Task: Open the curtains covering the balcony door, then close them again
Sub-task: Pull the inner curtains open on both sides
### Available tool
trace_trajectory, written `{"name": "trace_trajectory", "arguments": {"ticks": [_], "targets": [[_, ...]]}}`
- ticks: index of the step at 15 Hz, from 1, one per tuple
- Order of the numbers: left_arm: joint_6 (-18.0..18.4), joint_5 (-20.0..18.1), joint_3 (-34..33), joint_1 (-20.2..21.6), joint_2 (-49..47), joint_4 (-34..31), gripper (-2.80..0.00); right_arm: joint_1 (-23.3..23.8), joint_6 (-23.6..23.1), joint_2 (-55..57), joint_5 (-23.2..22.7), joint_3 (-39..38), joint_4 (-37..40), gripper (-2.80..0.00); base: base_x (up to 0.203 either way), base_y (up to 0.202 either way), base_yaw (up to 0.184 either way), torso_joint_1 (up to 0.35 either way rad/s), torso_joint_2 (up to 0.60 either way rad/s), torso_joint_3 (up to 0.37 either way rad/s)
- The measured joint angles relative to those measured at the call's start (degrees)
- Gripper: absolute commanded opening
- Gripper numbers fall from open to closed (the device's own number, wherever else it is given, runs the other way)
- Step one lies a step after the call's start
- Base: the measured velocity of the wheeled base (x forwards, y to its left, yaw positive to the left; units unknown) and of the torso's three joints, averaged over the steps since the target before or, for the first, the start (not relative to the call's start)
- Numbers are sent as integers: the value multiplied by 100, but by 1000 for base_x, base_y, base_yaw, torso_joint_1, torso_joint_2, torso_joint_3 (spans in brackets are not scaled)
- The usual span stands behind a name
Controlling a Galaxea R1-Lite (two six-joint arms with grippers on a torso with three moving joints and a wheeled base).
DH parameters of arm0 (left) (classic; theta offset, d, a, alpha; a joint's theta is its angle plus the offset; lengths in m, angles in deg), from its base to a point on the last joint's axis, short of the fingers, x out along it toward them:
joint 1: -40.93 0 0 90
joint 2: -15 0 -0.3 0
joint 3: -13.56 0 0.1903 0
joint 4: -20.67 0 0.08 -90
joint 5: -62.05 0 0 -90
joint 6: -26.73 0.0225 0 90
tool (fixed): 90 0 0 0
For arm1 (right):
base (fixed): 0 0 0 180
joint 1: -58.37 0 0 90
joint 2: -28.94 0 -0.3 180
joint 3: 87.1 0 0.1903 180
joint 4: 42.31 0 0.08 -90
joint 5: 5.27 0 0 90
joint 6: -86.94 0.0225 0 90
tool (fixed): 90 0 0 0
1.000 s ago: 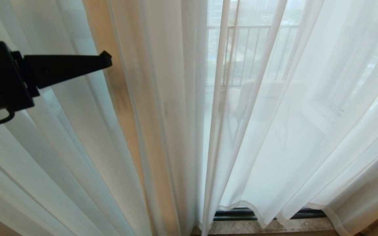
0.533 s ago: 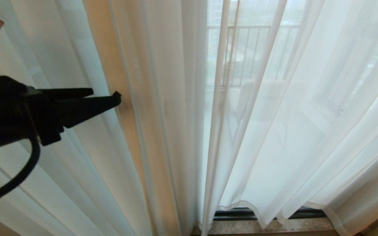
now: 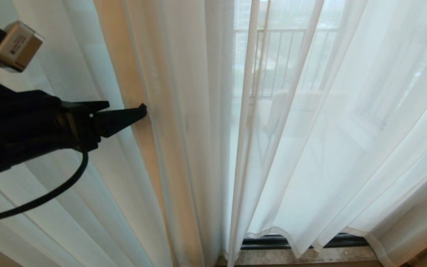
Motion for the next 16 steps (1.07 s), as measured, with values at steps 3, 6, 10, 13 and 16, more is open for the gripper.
{"name": "trace_trajectory", "arguments": {"ticks": [3,6,10,13,16], "targets": [[-4,129,99,185,-340,328,0,2,0,0,-1,0,0,-280,0,0,0,0,0,0],[-18,124,163,228,-565,446,0,2,0,0,-1,0,2,-280,0,0,0,0,0,0],[-247,105,190,228,-876,1176,0,0,0,0,1,0,2,-280,0,0,0,0,0,0],[-274,77,298,206,-1063,1326,0,0,0,0,-1,0,0,-280,0,0,0,0,0,0],[-391,62,387,175,-1230,1337,0,0,0,0,1,0,0,-280,0,0,0,0,0,0]]}}
